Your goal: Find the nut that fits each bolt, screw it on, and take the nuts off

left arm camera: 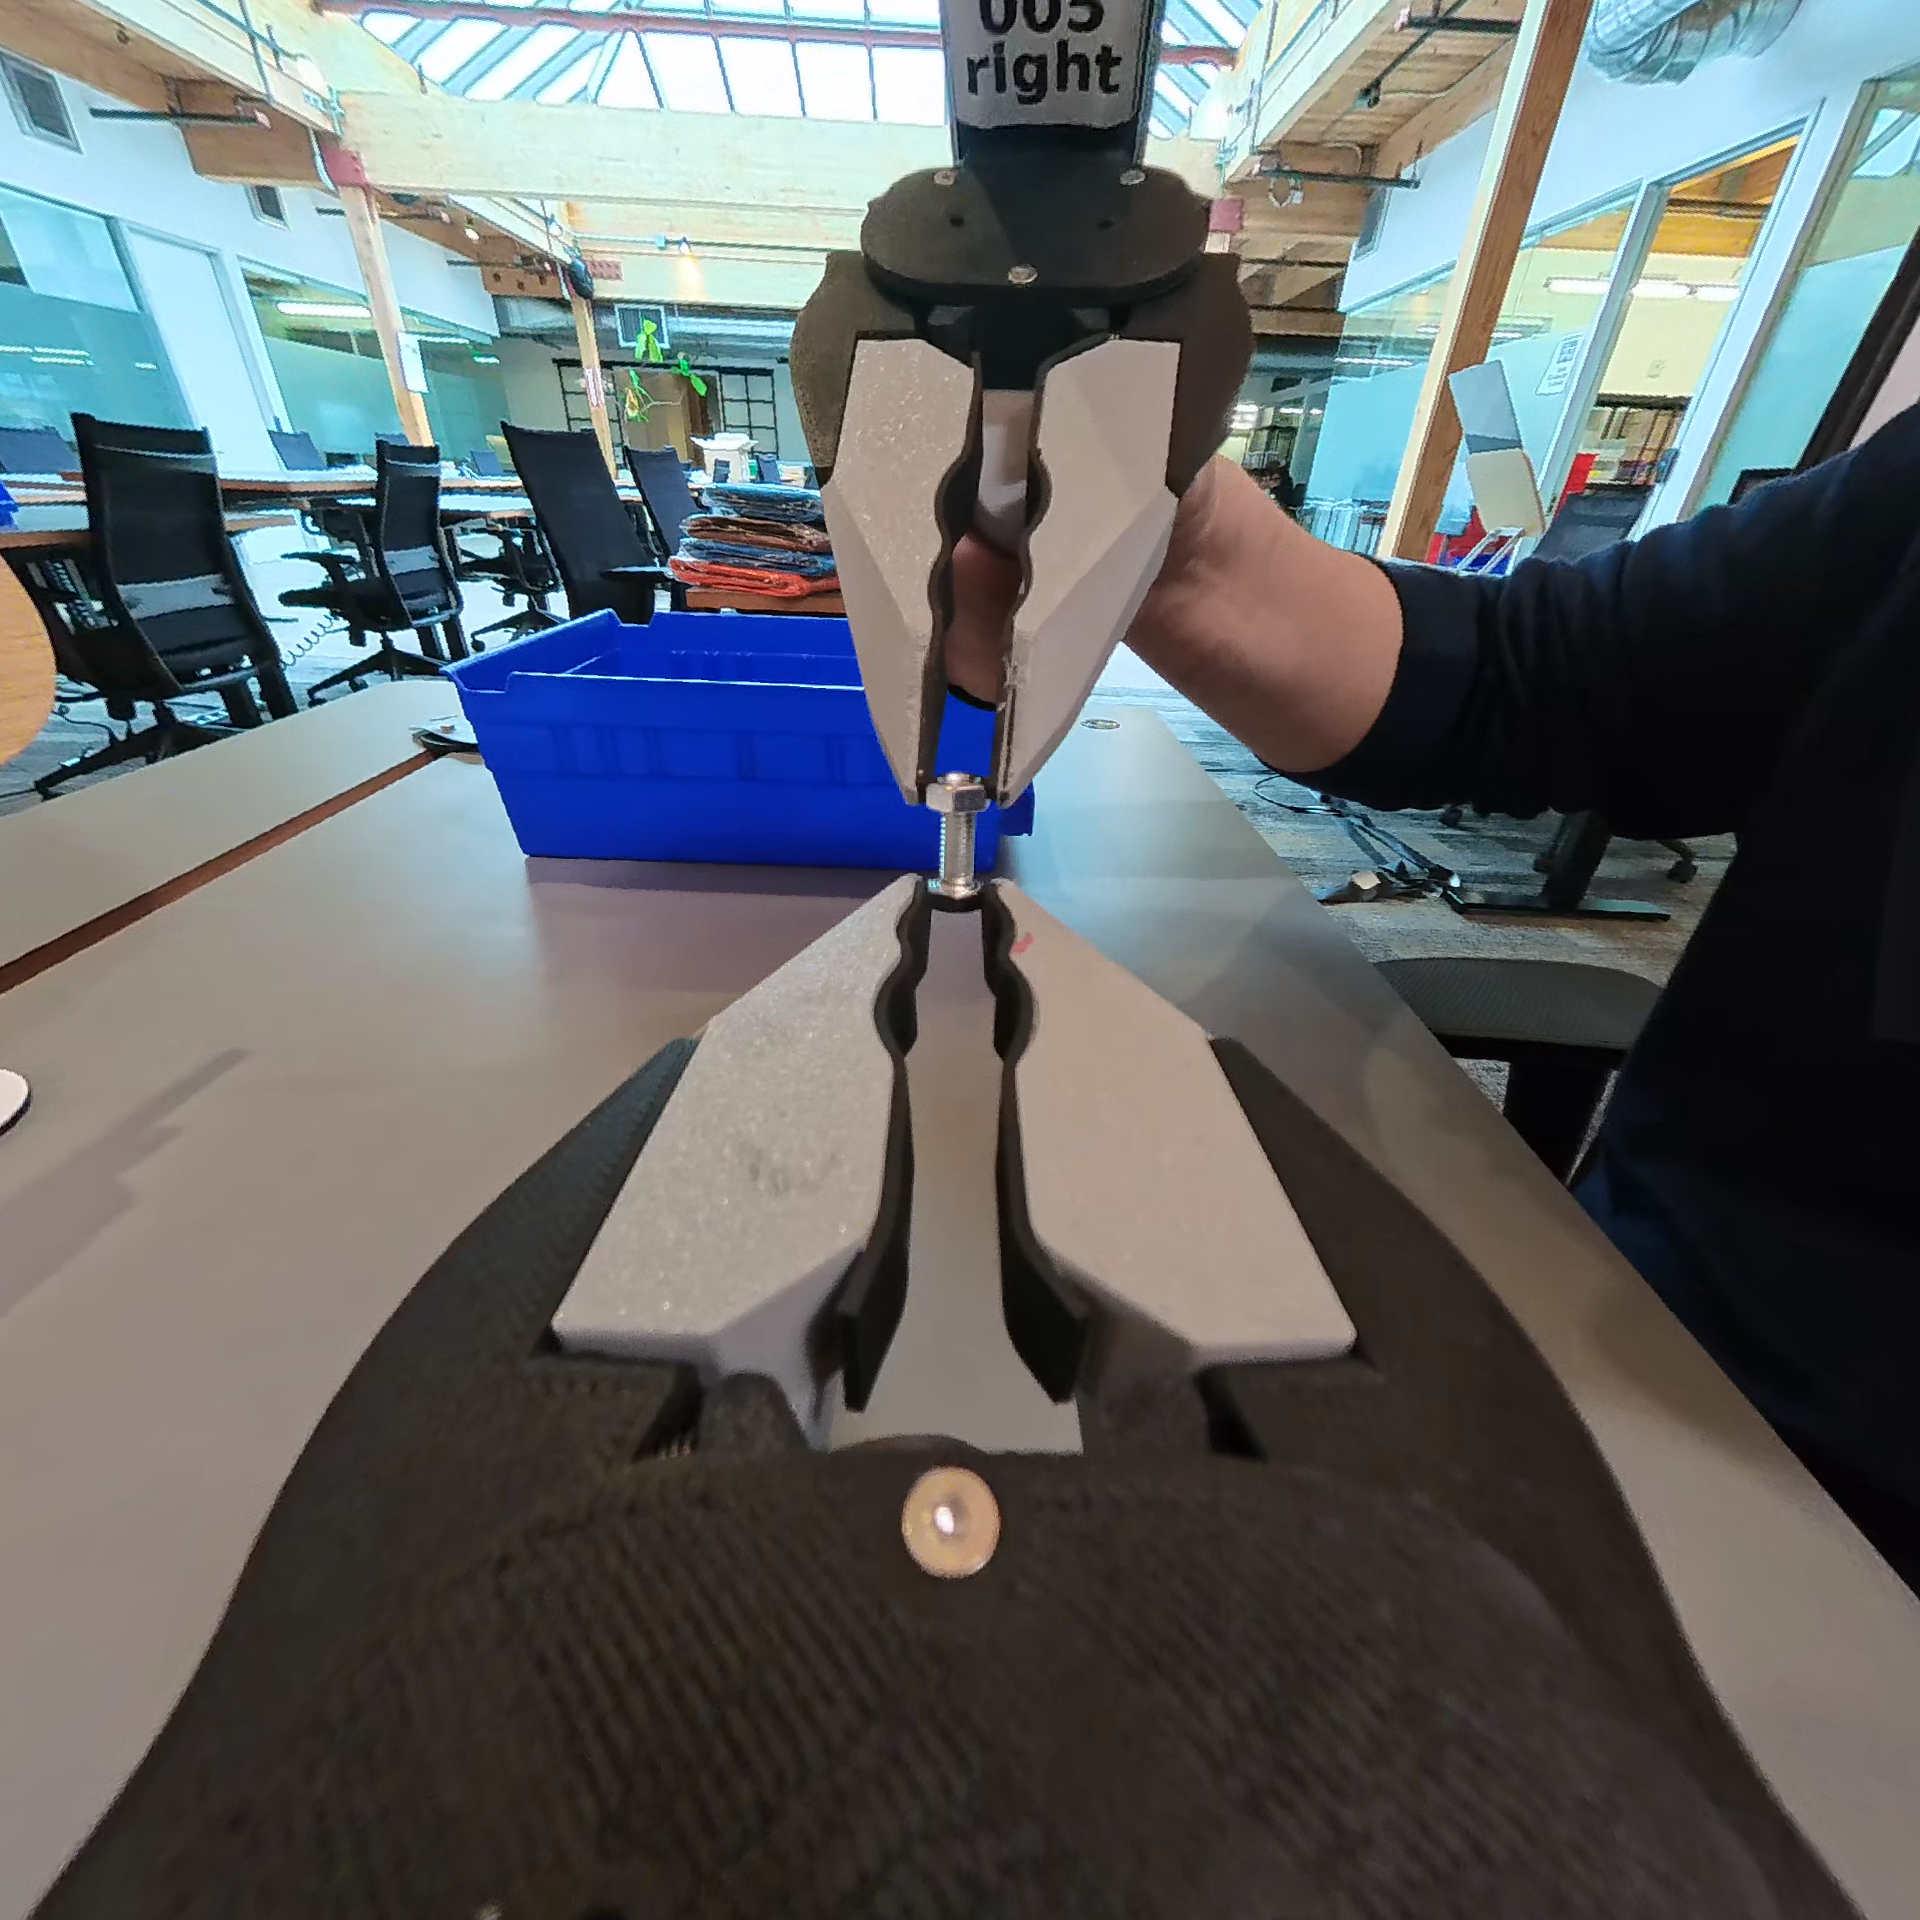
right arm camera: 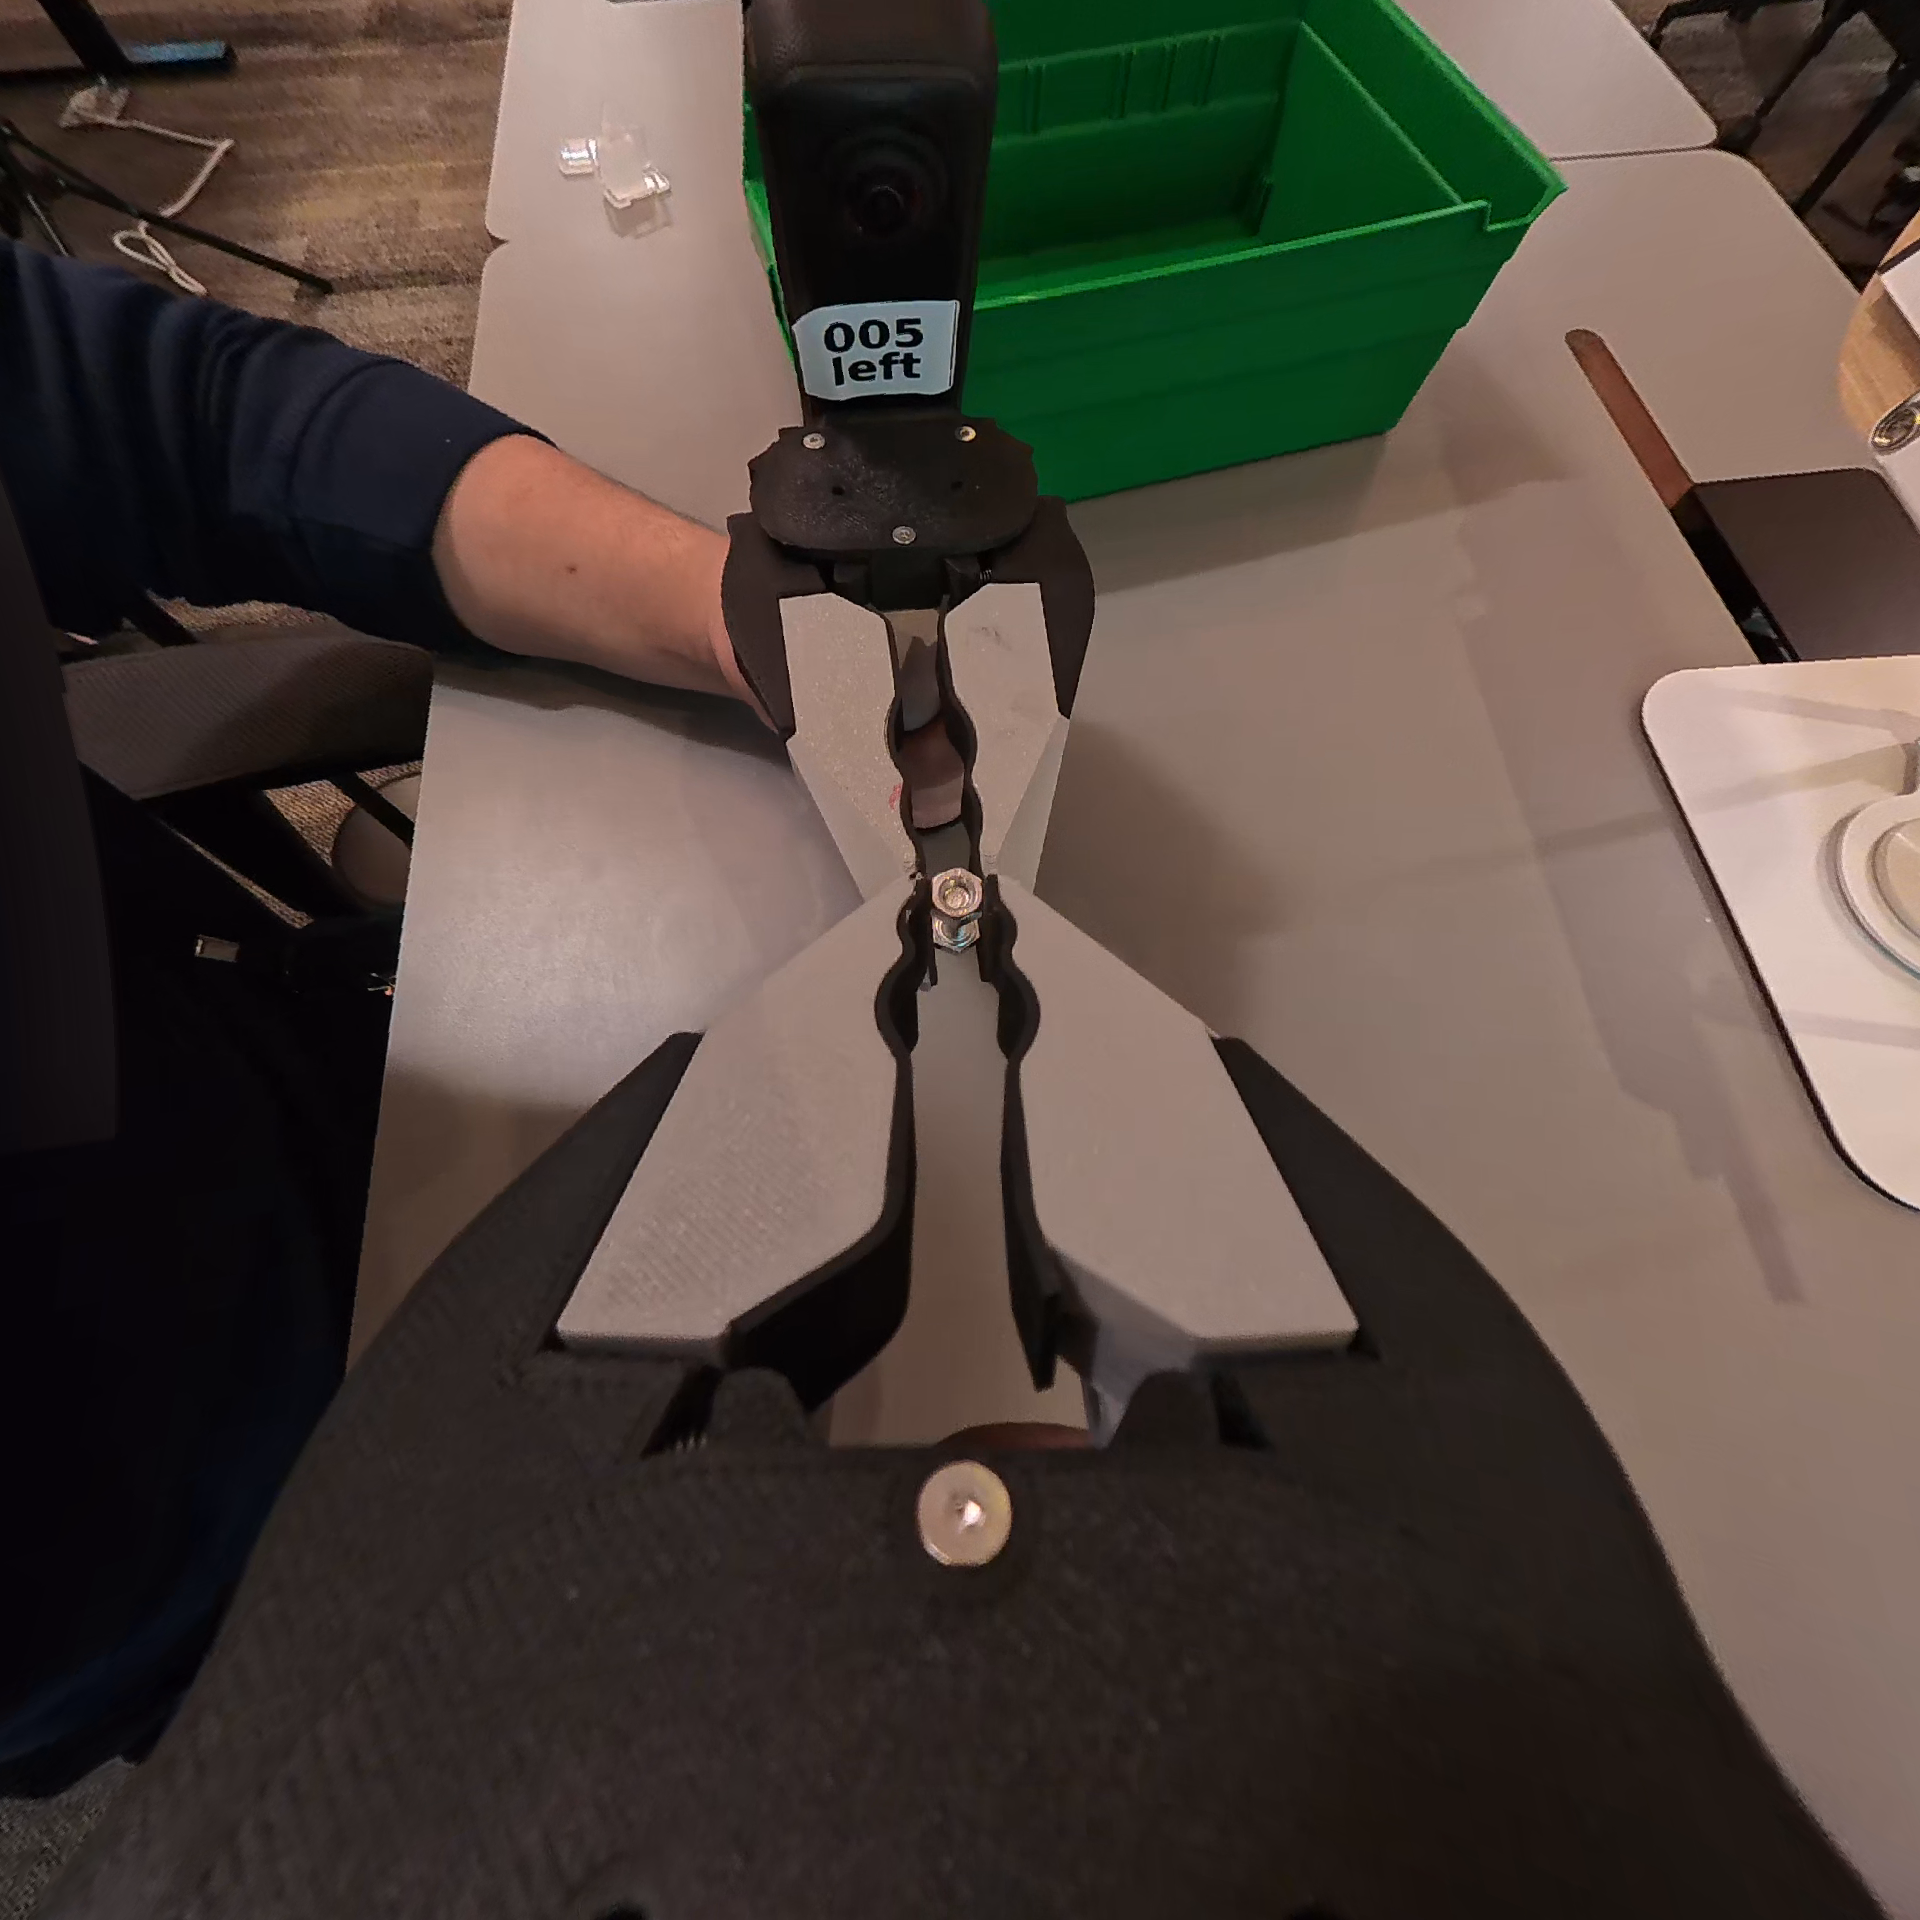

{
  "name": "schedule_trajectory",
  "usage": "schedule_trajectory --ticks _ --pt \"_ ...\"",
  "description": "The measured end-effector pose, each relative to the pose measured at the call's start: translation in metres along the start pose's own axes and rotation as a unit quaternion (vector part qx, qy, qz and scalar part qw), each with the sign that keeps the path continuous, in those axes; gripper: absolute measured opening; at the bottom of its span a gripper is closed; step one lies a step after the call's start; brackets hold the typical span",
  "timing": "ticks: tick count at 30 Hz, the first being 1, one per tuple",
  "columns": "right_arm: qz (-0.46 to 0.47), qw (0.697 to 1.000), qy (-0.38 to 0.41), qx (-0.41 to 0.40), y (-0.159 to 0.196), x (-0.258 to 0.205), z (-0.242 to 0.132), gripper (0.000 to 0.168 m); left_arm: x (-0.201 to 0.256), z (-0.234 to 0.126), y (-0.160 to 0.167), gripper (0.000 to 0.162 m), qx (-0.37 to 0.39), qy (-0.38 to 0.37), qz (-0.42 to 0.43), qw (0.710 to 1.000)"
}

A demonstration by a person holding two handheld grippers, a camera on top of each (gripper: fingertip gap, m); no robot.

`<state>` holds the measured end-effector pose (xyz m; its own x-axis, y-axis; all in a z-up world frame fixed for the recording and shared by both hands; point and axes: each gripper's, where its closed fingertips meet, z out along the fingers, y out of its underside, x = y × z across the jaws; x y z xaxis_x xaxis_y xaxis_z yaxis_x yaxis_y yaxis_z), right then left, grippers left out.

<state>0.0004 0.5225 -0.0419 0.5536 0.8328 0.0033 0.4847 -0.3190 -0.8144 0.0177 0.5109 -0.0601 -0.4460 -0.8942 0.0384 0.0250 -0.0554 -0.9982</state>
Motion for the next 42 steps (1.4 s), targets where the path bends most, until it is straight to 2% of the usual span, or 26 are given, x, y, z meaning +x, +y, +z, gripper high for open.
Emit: schedule_trajectory --ticks 9,27,36,39,42 --pt "0.004 1.000 -0.001 0.015 -0.005 0.001 -0.002 0.007 0.001 0.000 -0.006 0.007 0.022 0.002 -0.020 1.000" --pt "0.007 1.000 -0.002 0.019 -0.004 0.003 -0.001 0.007 -0.002 0.000 -0.004 0.007 0.015 -0.005 -0.018 1.000" --pt "0.011 1.000 -0.005 0.027 -0.004 0.004 -0.001 0.012 -0.003 0.000 -0.004 0.007 0.016 -0.008 -0.018 1.000" --pt "0.014 0.999 -0.003 0.041 -0.005 0.004 -0.004 0.016 -0.005 -0.001 -0.005 0.007 0.018 -0.010 -0.020 1.000" --pt "0.023 0.996 -0.002 0.088 -0.006 0.003 -0.011 0.021 -0.005 -0.002 -0.006 0.007 0.022 -0.009 -0.020 1.000"
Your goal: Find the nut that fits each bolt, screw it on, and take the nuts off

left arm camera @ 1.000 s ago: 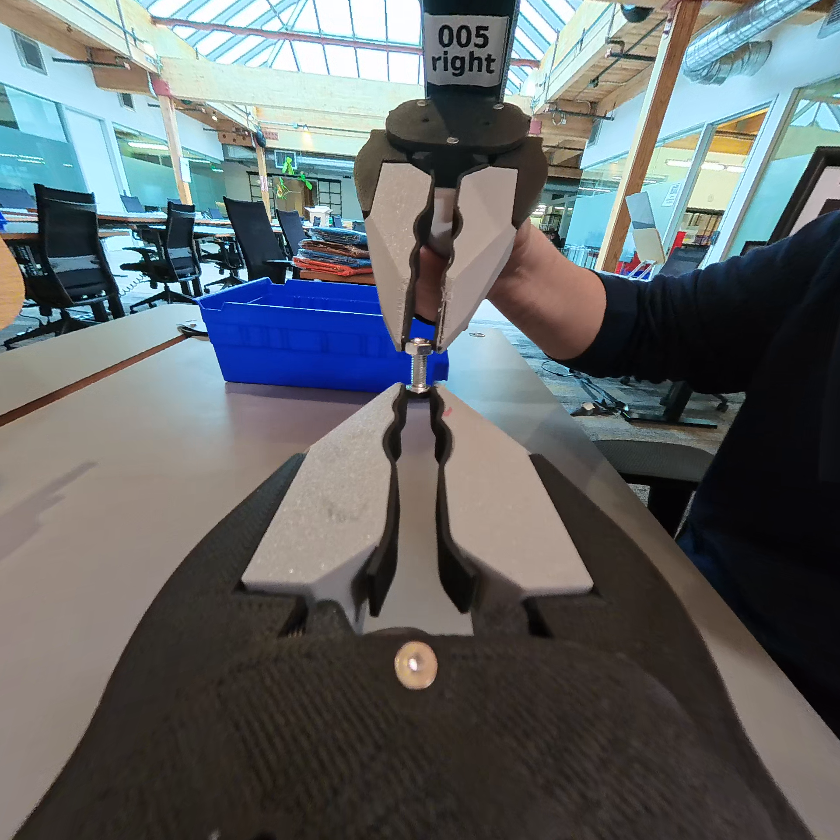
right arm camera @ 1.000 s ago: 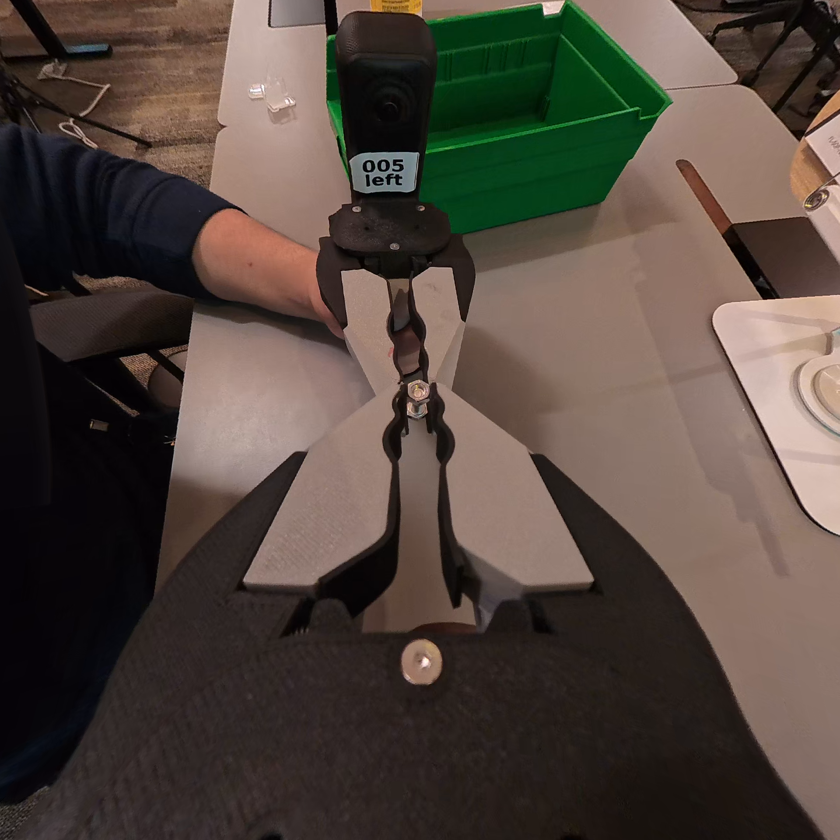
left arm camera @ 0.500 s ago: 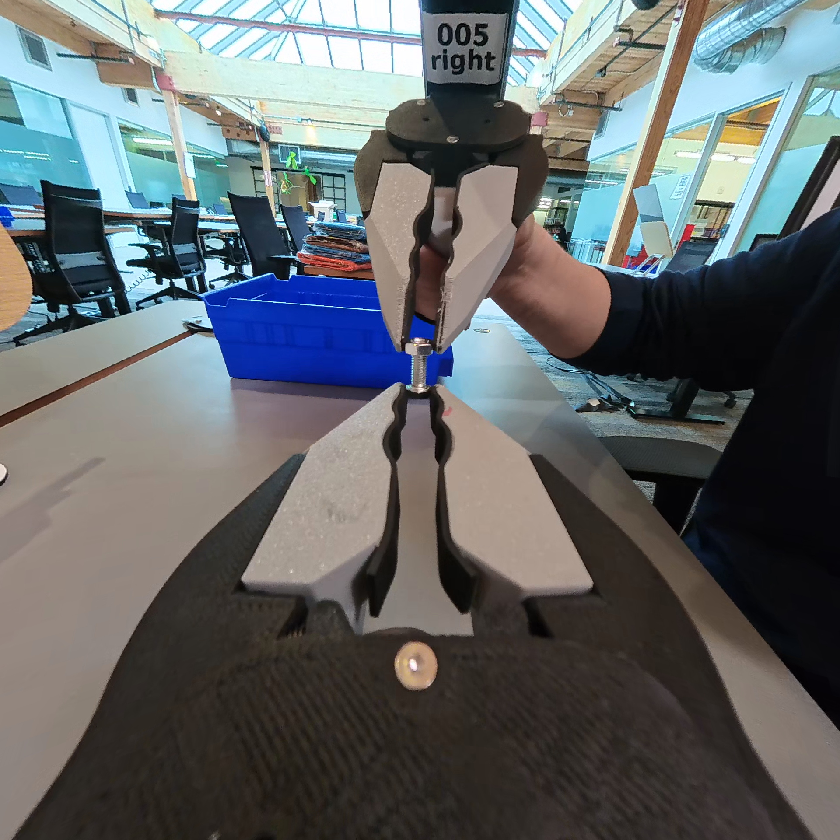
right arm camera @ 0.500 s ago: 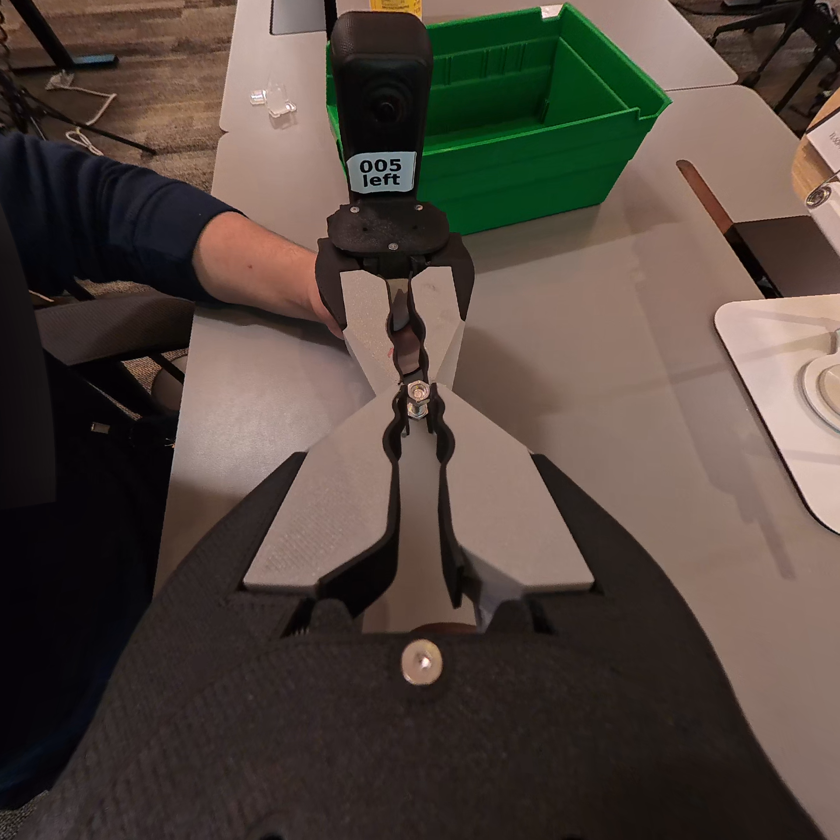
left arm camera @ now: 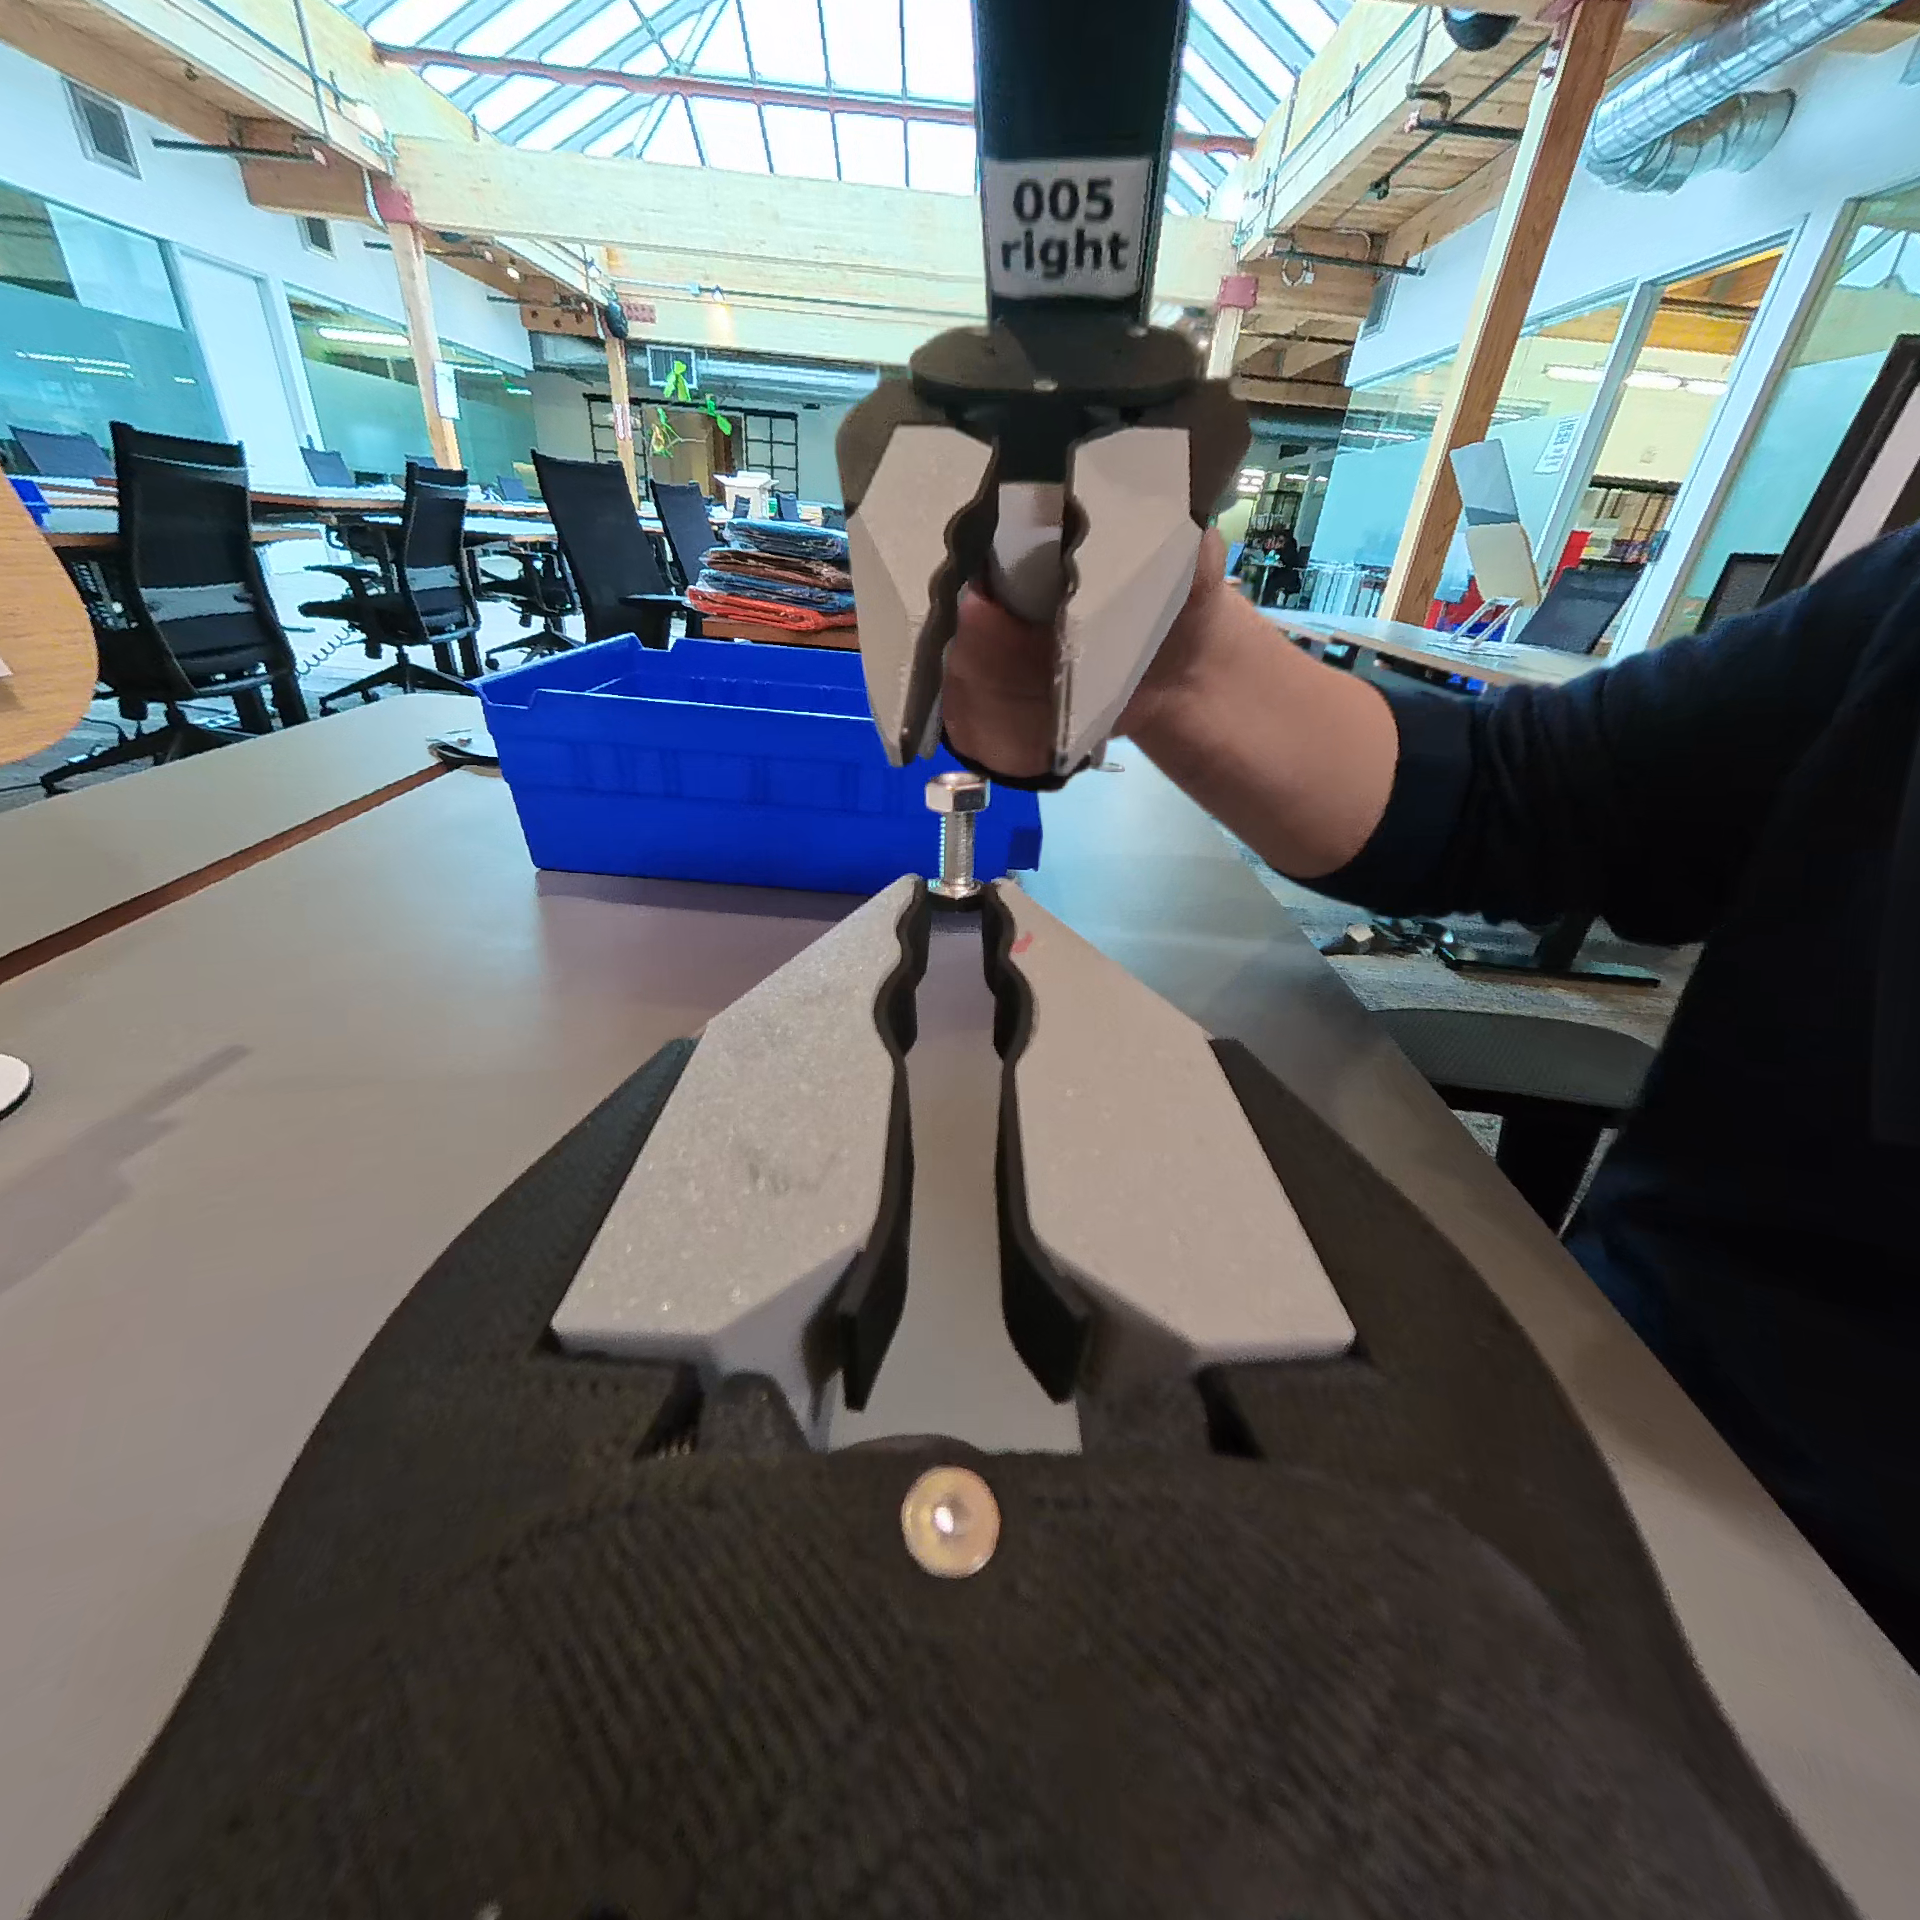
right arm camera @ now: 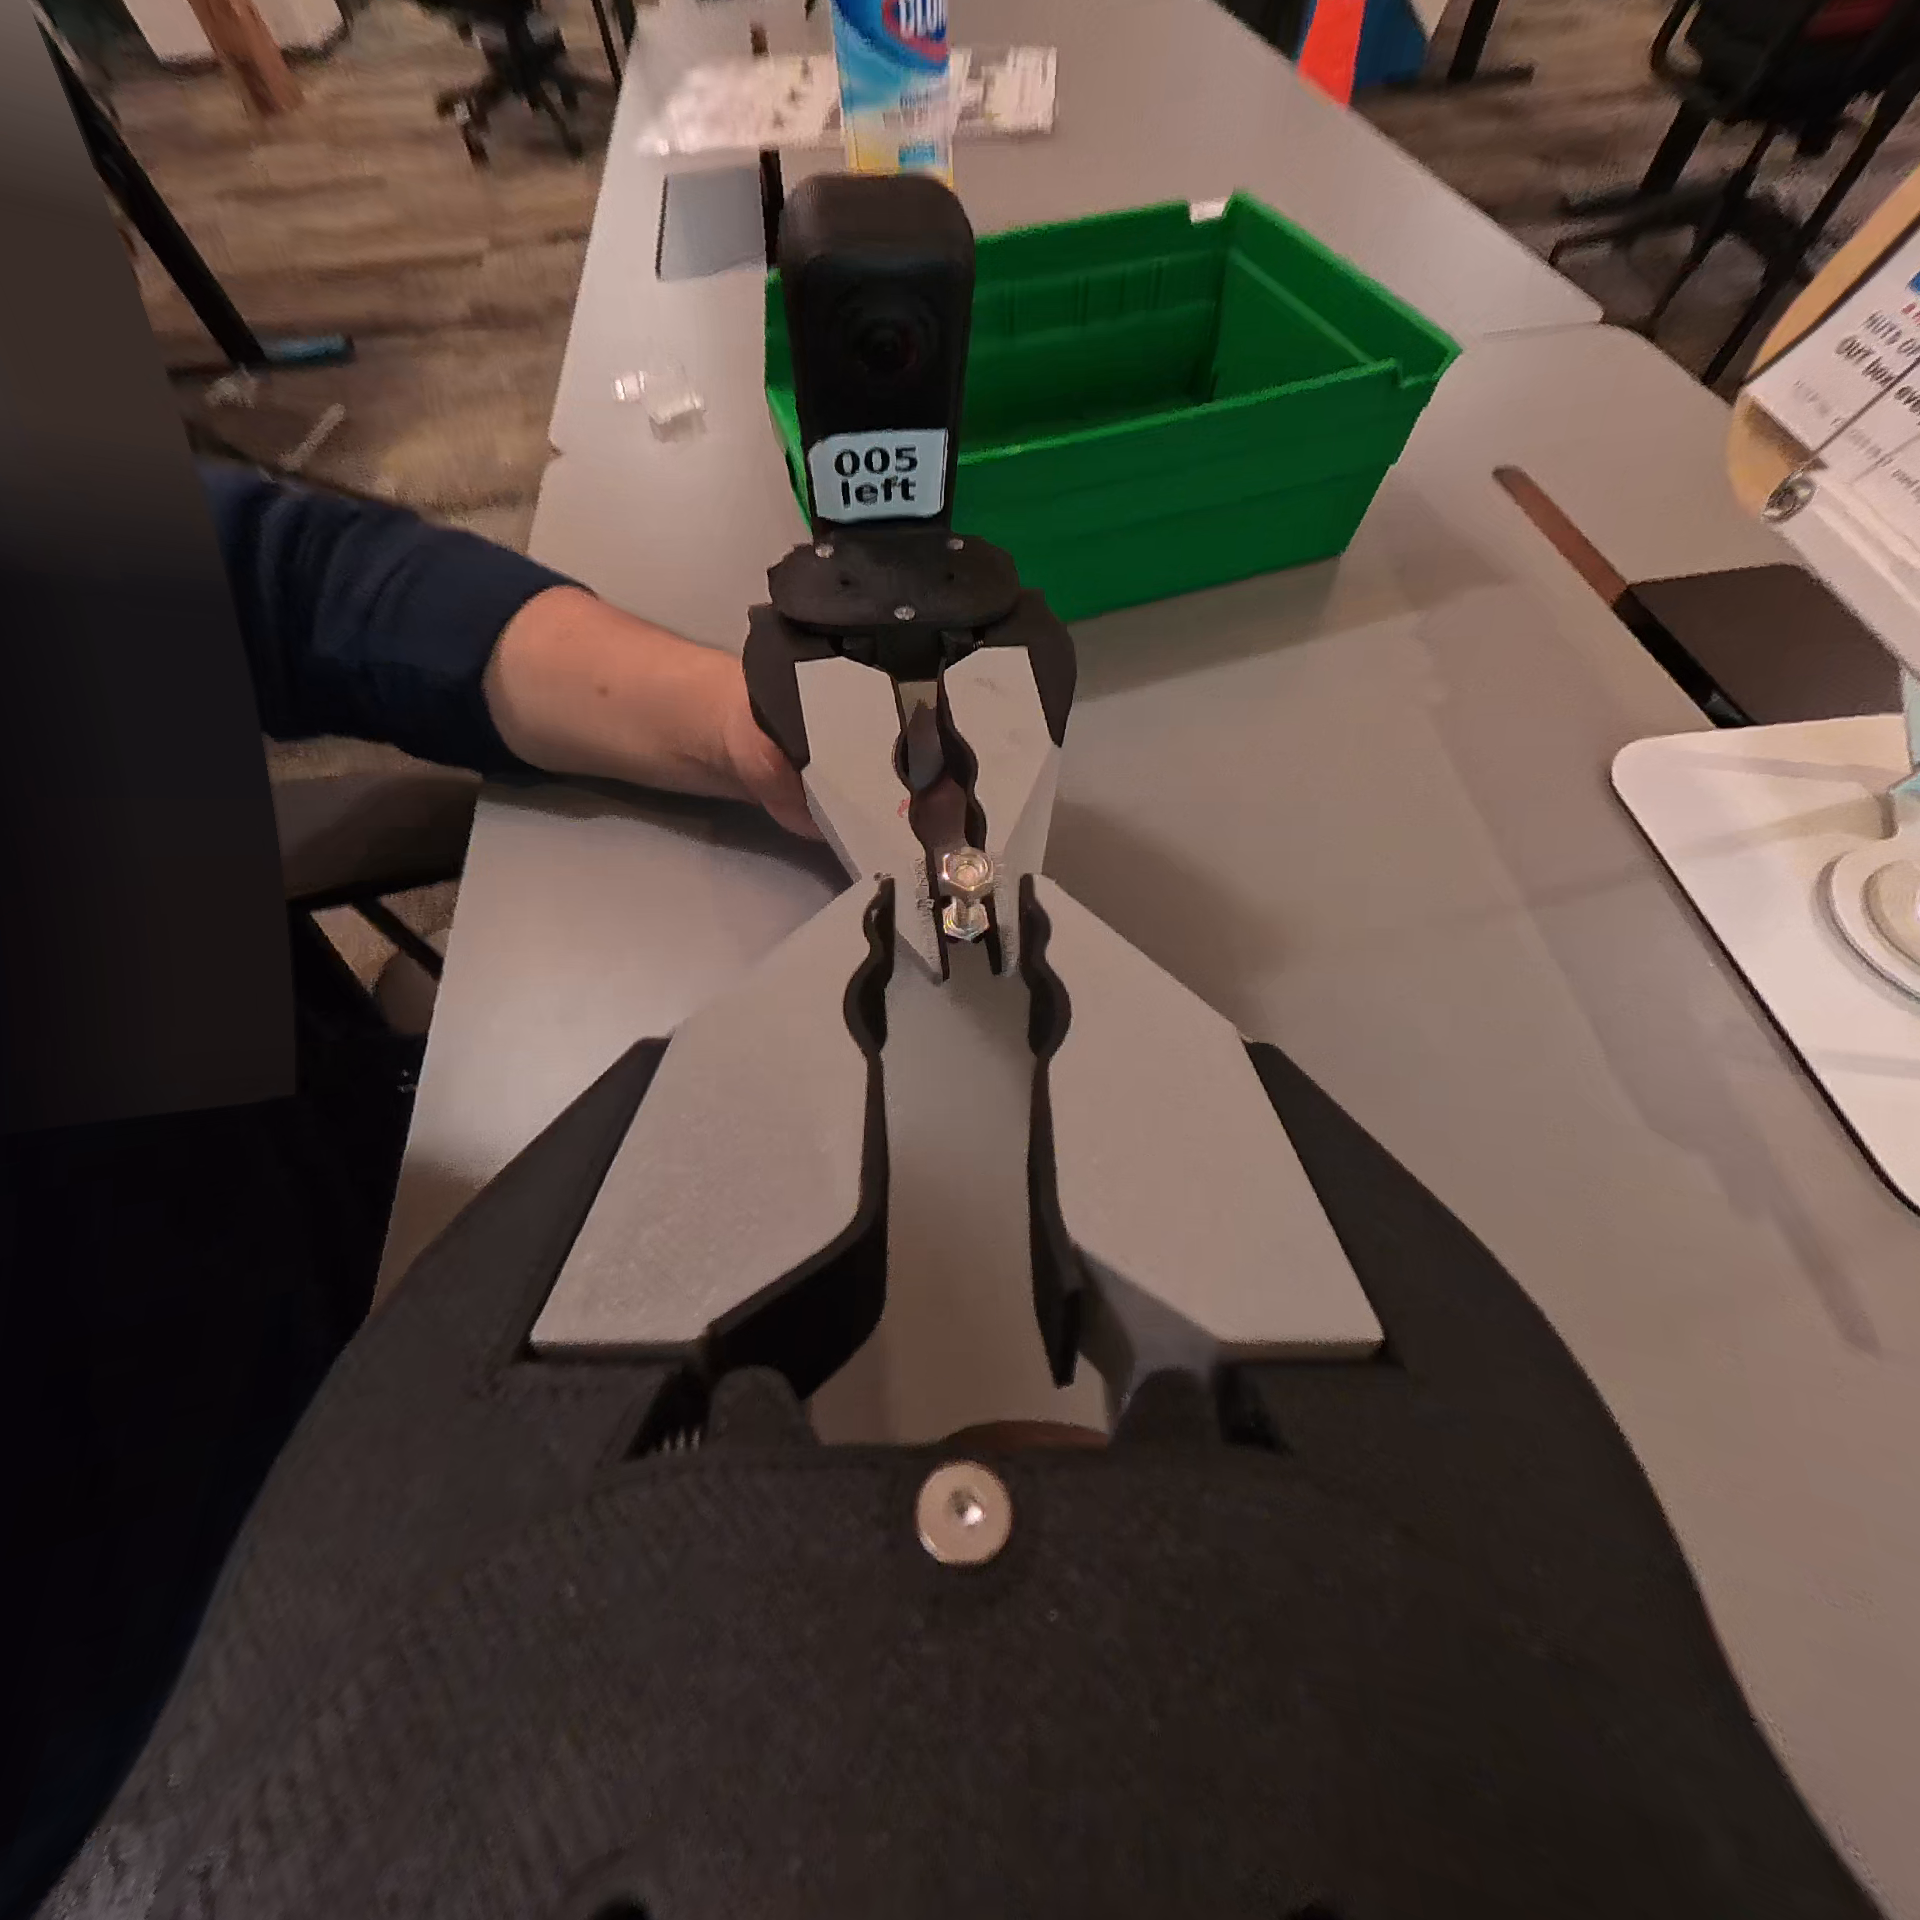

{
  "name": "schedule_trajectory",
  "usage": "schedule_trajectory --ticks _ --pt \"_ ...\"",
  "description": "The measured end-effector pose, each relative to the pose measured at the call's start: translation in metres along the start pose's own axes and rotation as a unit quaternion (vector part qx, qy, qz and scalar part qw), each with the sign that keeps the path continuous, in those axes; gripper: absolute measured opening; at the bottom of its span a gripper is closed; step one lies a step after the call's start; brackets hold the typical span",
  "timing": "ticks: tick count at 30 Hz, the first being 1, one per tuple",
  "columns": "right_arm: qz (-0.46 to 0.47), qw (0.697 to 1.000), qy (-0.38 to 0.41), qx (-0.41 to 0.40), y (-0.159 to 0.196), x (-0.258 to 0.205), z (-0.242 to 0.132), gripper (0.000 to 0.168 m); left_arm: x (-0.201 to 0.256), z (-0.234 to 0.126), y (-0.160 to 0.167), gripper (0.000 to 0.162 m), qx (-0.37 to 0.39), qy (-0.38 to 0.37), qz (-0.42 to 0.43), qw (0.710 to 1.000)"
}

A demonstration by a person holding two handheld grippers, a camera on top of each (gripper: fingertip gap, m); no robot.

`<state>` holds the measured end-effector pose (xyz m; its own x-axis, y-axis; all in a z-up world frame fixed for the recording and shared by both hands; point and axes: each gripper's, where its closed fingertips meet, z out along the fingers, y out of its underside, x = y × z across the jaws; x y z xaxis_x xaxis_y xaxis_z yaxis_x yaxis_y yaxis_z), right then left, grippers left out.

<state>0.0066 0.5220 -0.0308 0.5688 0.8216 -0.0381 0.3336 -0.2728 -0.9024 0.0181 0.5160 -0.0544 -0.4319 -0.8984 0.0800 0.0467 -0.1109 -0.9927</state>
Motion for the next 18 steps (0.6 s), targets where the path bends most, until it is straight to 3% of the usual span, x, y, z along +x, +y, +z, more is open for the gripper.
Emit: schedule_trajectory --ticks 6,18 --pt "0.034 0.994 -0.022 0.106 -0.001 -0.004 -0.005 0.038 0.001 0.001 0.002 0.007 -0.002 0.003 -0.002 1.000" --pt "0.016 0.986 -0.033 0.163 -0.004 -0.016 0.007 0.047 0.013 0.008 0.000 0.007 0.002 0.019 -0.003 1.000"
